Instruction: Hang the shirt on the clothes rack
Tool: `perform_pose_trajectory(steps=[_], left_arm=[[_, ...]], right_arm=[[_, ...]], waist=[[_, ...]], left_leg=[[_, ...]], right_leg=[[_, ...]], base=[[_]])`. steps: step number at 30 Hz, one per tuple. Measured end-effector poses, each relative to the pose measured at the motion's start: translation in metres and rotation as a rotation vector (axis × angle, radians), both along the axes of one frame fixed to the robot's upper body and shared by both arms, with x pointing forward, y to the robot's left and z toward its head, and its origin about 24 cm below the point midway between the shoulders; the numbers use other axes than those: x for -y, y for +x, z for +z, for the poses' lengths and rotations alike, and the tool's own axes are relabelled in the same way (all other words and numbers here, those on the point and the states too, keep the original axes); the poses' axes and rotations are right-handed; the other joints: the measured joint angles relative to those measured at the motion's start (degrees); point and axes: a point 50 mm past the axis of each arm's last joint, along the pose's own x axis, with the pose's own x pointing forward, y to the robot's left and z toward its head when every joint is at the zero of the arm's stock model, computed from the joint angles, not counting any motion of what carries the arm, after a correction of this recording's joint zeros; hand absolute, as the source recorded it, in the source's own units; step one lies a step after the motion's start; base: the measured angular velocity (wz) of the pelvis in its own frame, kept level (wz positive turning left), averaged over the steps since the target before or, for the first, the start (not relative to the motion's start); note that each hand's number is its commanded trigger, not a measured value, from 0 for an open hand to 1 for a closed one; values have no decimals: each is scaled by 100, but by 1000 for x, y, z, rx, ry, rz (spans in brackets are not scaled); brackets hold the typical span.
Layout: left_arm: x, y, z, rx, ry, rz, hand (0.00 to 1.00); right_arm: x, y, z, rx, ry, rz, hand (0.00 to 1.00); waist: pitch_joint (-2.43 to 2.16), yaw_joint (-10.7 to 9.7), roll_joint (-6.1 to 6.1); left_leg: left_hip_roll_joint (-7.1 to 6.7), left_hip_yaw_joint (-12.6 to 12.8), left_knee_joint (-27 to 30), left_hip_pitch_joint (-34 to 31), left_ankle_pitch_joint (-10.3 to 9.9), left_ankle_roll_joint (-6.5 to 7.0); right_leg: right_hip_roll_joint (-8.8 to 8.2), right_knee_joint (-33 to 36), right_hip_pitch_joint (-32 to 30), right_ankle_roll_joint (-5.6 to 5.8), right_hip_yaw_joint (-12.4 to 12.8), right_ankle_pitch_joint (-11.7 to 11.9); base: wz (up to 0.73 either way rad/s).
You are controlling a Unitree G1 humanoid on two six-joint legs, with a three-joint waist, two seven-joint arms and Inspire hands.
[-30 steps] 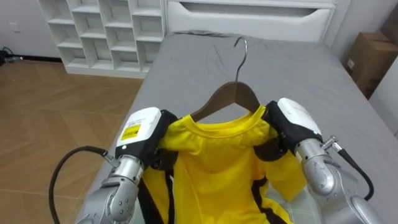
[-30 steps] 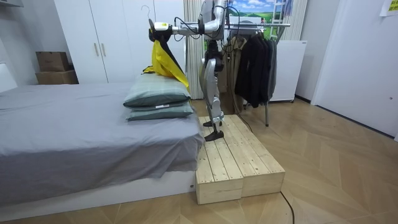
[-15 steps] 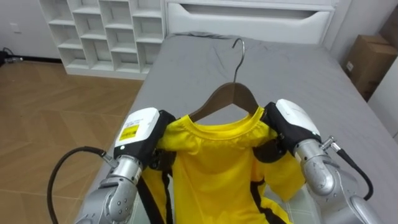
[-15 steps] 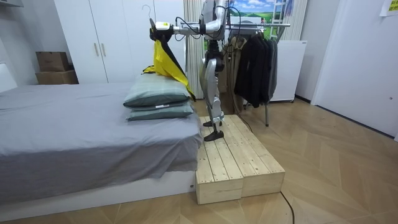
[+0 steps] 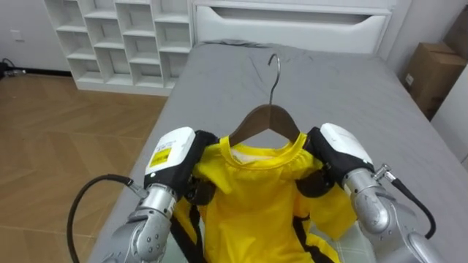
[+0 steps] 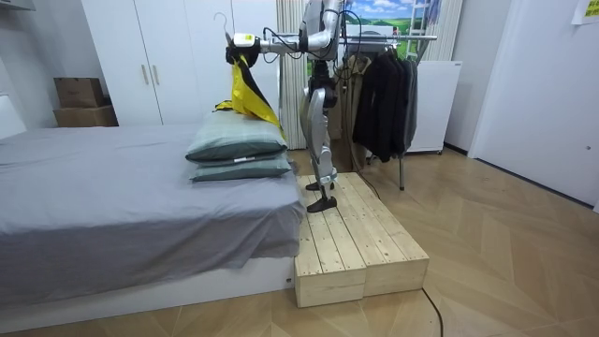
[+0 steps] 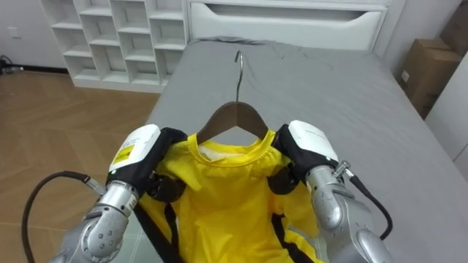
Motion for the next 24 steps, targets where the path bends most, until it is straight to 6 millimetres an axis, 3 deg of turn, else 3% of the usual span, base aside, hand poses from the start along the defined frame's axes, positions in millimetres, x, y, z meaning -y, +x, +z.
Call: perform_pose_trajectory(steps=[24], left_arm=[[6,-6,-8,-50,-60,-30,0]], right_arm=[[-17,-2,-7,-93,-19,84,100]], waist=[[6,17,22]], left_leg=[[15,68,-7,-3,-1,0]], right_leg=[[1,3,-73,0,54,0]], base=[[-1]])
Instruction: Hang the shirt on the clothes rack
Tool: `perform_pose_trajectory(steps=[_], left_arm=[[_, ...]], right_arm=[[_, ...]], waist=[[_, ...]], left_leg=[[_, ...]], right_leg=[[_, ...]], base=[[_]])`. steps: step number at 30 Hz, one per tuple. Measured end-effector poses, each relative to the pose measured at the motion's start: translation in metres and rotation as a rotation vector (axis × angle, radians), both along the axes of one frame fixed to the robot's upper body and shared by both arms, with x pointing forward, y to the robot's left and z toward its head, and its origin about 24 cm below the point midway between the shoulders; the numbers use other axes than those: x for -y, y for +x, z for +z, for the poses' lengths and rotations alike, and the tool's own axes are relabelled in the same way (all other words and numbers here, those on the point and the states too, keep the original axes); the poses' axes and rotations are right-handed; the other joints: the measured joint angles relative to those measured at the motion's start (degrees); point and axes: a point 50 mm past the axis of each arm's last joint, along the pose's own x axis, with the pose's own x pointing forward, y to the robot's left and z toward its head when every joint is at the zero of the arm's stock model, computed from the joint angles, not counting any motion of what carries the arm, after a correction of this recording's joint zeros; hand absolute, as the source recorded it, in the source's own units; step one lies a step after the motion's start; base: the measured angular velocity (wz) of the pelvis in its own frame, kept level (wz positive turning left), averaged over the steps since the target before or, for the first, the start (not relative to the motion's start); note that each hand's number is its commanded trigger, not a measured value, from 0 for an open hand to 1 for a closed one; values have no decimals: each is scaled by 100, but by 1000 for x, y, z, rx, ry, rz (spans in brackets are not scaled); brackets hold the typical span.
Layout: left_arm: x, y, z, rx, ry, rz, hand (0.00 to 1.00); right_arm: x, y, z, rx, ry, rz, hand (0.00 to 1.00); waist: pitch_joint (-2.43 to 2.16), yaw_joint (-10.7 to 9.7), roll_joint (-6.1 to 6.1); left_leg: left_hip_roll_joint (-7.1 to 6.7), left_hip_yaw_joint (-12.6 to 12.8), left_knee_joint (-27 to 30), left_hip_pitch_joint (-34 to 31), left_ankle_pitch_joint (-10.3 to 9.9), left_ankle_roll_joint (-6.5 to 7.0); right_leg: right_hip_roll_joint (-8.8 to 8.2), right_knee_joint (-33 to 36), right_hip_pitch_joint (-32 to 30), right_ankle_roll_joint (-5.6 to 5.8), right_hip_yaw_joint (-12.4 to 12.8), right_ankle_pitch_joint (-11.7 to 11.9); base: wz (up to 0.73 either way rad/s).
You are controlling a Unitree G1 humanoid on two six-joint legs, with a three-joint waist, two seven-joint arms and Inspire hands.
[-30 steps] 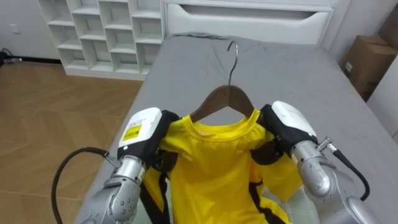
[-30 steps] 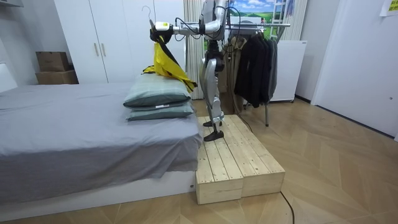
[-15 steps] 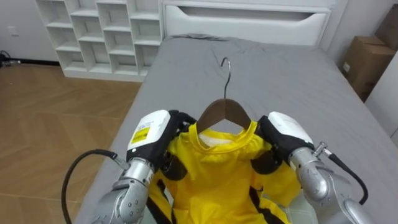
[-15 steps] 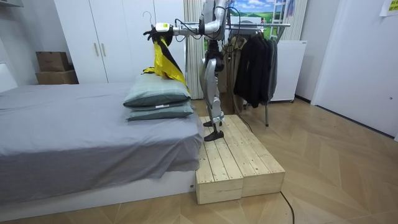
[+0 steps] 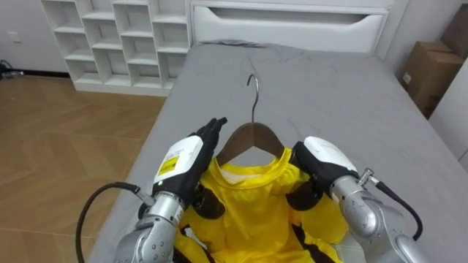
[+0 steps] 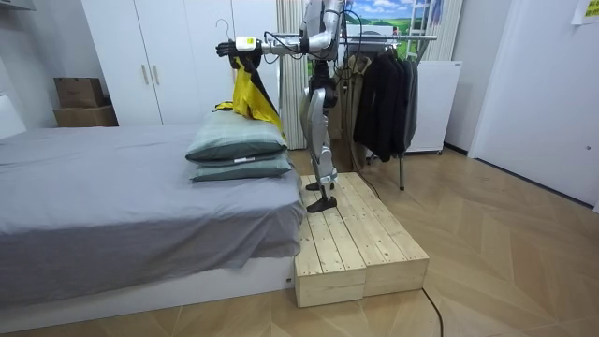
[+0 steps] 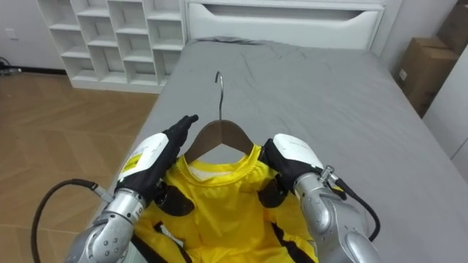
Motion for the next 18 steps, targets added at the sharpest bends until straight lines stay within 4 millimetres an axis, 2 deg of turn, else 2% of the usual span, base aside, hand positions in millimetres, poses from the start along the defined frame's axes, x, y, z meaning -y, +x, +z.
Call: perform_pose_trajectory(steps=[12,18], left_arm=[[0,0,1,7,-10,-6,0],[-9,1,9,47,-27,1,0]], right_arm=[[1,0,0,1,9,-2,100],[11,1,-1,4,73,-31,100]], waist=[[1,9,1],[-2,0,5]], left_leg=[[0,4,0,-16,0,0],[-10,-68,12,2,-2,0]], right_leg=[[-1,5,14,0,-9,0],[1,-14,75,0,-66,0]], base=[[0],[5]])
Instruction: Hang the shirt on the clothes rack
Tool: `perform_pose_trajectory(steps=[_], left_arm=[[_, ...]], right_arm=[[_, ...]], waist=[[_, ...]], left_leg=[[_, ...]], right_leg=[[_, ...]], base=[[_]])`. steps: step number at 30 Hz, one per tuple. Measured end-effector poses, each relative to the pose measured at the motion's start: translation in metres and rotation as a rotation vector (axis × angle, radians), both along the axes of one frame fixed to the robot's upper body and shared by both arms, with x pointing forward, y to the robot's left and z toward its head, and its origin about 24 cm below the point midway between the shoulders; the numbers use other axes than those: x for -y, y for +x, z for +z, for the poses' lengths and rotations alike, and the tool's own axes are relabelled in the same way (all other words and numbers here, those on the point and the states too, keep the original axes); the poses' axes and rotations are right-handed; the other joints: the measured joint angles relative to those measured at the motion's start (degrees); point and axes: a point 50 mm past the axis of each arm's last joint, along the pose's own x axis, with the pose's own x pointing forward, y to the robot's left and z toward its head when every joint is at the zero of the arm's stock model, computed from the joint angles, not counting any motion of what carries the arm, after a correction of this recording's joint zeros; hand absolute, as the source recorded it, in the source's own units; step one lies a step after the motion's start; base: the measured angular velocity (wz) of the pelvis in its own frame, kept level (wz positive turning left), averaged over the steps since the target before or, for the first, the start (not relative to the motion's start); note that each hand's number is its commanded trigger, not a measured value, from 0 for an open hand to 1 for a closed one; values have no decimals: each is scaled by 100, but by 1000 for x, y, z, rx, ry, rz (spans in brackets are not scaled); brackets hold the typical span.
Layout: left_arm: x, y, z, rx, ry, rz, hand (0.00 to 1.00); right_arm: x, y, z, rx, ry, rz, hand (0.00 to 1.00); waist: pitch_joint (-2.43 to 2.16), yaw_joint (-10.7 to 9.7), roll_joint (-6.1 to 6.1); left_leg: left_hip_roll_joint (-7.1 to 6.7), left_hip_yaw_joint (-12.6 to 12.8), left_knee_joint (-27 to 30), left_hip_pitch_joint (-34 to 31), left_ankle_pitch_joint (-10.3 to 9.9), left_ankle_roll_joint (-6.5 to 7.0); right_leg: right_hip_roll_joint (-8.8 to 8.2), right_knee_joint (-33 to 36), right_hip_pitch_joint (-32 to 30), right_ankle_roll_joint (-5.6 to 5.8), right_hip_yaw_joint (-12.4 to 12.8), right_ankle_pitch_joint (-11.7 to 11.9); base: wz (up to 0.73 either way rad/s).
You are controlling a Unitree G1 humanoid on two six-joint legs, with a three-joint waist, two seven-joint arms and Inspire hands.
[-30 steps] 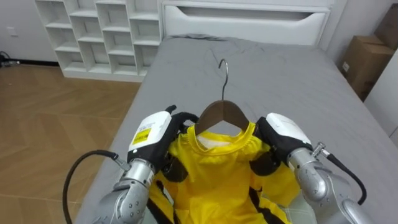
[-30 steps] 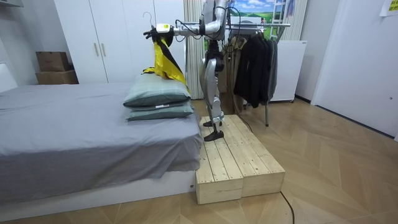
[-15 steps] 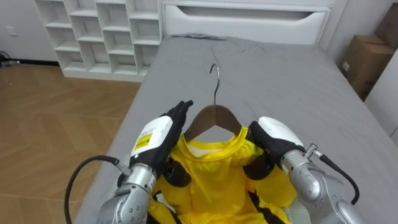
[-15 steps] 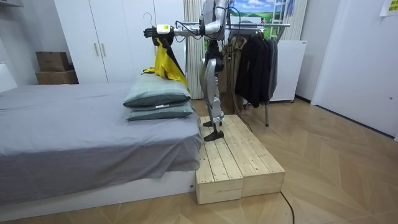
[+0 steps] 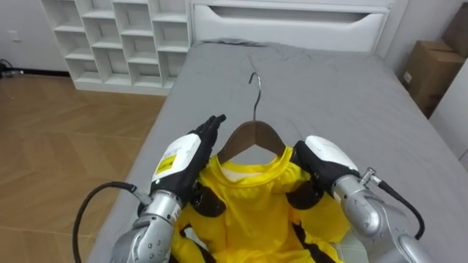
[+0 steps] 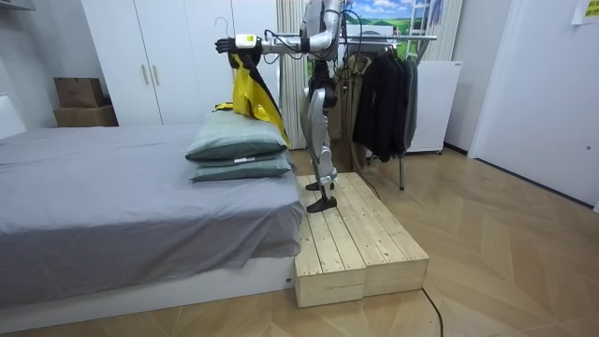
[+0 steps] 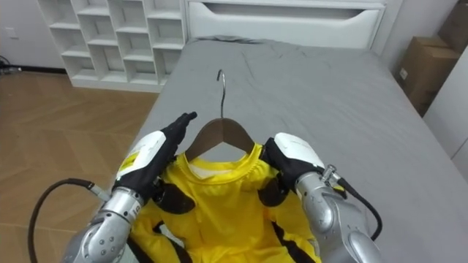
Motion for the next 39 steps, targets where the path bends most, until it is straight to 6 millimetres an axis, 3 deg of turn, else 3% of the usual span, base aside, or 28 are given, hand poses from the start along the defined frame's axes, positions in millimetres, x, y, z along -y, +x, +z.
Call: perform_pose_trajectory(steps=[5,11,15,16,20,23,26,30,35,39], left_arm=[[-14,1,7,18,-58,53,0],[-42,3,15,50,-141,155,0],[-69,-3,20,84,-225,247,0],[-78,-8,18,84,-229,280,0],[-110,-25,7,76,-277,421,0],[-134,-44,-10,32,-350,535,0],[-163,-76,-44,-91,-366,686,0],[-184,-110,-88,-260,-379,862,0],[-192,-153,-134,-454,-526,1040,0],[-195,-209,-170,-652,-568,1230,0]], right_arm=[[12,-1,-2,7,49,-55,100],[44,-10,-12,1,77,-171,100],[70,-17,-22,-39,84,-270,100],[79,-22,-24,-41,76,-298,100],[103,-41,-34,-41,73,-404,100],[117,-50,-37,-39,79,-460,100],[129,-60,-39,-50,40,-492,100],[137,-69,-42,-49,13,-528,100],[144,-71,-39,-38,18,-566,100],[148,-71,-35,-15,12,-581,100]], waist=[[-18,13,31],[-43,20,69],[-70,15,99],[-103,37,127],[-116,107,146],[-126,171,163],[-135,152,160],[-135,155,144],[-146,160,121],[-150,248,90]], left_leg=[[-2,-2,-2,-6,0,0],[-5,-17,1,3,0,0],[-16,-49,2,8,0,0],[-19,-52,1,14,0,0],[-21,-65,-28,134,0,-1],[-22,-58,-120,167,6,-10],[-22,-66,-117,167,5,-9],[-32,-108,-117,156,3,-8],[-35,-171,-74,106,-2,-7],[-22,-39,-134,200,2,-7]], right_leg=[[0,3,5,0,-14,0],[-2,10,28,0,-58,0],[-3,12,38,0,-70,0],[-7,9,48,0,-75,0],[-11,9,127,13,-109,-8],[-5,11,120,15,-101,-10],[-4,14,110,15,-101,-10],[-8,25,108,15,-154,-10],[-7,24,107,18,-198,-14],[-15,44,107,19,-127,-15]], base=[[2],[0],[2],[0],[1],[-4],[0],[5],[5],[-15]])
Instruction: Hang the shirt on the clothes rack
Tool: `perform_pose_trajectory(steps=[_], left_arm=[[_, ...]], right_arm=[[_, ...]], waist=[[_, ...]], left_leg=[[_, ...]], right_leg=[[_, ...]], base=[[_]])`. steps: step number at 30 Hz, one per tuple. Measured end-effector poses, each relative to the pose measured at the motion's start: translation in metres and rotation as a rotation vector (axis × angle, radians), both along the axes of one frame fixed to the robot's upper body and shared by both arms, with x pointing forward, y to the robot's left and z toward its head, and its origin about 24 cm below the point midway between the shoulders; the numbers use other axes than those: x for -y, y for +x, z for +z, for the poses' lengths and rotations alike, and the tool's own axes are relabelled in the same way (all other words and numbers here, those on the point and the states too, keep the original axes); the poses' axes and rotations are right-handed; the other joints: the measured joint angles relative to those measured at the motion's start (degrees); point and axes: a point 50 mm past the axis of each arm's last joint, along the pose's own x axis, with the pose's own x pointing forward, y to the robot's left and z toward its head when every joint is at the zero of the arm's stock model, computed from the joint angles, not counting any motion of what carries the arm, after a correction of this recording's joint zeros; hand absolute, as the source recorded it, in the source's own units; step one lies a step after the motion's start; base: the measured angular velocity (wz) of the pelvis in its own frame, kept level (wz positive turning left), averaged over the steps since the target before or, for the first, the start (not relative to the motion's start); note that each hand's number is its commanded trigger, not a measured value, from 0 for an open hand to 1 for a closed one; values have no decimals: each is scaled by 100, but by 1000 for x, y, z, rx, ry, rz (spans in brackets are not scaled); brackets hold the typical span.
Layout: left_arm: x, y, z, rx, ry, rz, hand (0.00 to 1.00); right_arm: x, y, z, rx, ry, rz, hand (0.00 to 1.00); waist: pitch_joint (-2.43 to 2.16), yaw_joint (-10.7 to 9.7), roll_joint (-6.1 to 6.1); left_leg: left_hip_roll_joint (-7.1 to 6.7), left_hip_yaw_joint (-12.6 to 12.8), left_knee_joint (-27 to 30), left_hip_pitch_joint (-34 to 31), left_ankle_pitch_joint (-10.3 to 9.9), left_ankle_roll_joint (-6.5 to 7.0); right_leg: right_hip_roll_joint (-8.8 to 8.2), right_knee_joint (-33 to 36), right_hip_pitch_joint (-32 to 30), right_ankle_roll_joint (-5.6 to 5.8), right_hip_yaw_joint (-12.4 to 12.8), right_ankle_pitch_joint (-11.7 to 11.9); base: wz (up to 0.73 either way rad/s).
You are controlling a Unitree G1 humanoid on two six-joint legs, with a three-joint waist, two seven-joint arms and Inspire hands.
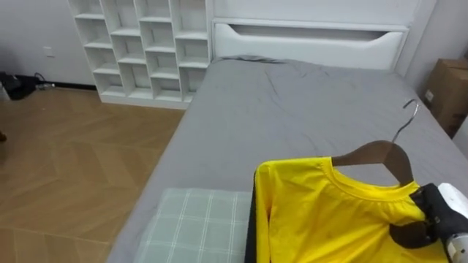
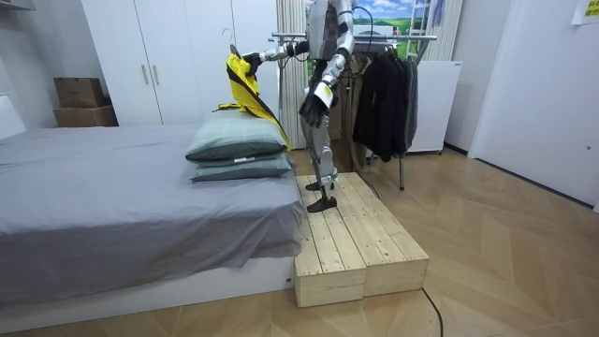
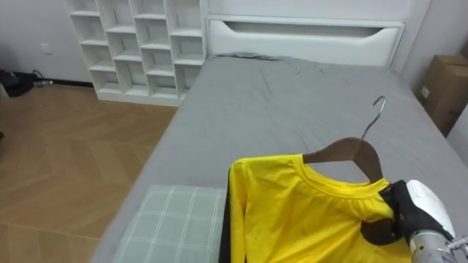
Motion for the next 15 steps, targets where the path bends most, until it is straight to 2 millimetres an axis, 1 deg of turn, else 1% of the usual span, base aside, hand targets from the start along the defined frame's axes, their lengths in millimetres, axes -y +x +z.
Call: perform_pose_trajectory(steps=[2,4,6,8,9,10,11,12,13,15], left_arm=[[2,-30,-13,-98,-41,53,0],[5,-47,-18,-150,-63,76,0],[7,-59,-21,-194,-75,86,0],[8,-66,-23,-227,-82,79,0],[10,-72,-25,-251,-98,80,0],[12,-79,-28,-280,-120,86,0],[13,-82,-29,-292,-131,88,0],[15,-83,-30,-307,-147,81,0],[17,-86,-31,-327,-161,70,0],[22,-90,-34,-360,-187,42,0]], right_arm=[[3,-1,3,14,-9,-21,100],[5,-2,8,41,-23,-29,100],[5,-1,15,69,-52,-26,100],[3,0,24,107,-85,-10,100],[1,2,29,129,-92,-1,100],[0,2,33,143,-99,4,100],[-1,2,34,147,-101,6,100],[-1,1,34,150,-102,3,100],[0,1,34,146,-104,-8,100],[0,1,32,137,-104,-14,100]], waist=[[13,23,-54],[32,9,-86],[40,8,-100],[46,13,-130],[47,16,-155],[46,15,-158],[46,13,-159],[47,4,-174],[59,12,-196],[61,12,-228]], left_leg=[[-3,10,-4,-4,-4,2],[-10,8,8,-19,-12,11],[-18,-6,40,-70,-22,18],[-48,-17,51,-132,-21,20],[-87,-7,58,-164,-19,24],[-97,9,114,-195,-31,43],[-97,14,132,-202,-37,50],[-102,14,132,-205,-45,60],[-108,14,132,-207,-50,68],[-117,14,124,-204,-51,71]], right_leg=[[-8,-7,-9,1,-1,0],[-13,-20,-15,7,-3,-4],[-18,-28,-37,12,-15,-7],[-45,-42,-77,49,-21,-45],[-88,-44,-98,63,-22,-114],[-103,-51,-103,76,-15,-133],[-107,-49,-101,76,-14,-133],[-114,-45,-100,77,-22,-133],[-120,-41,-100,77,-22,-133],[-129,-35,-104,80,-20,-131]], base=[[0],[0],[5],[2],[0],[0],[0],[0],[0],[0]])
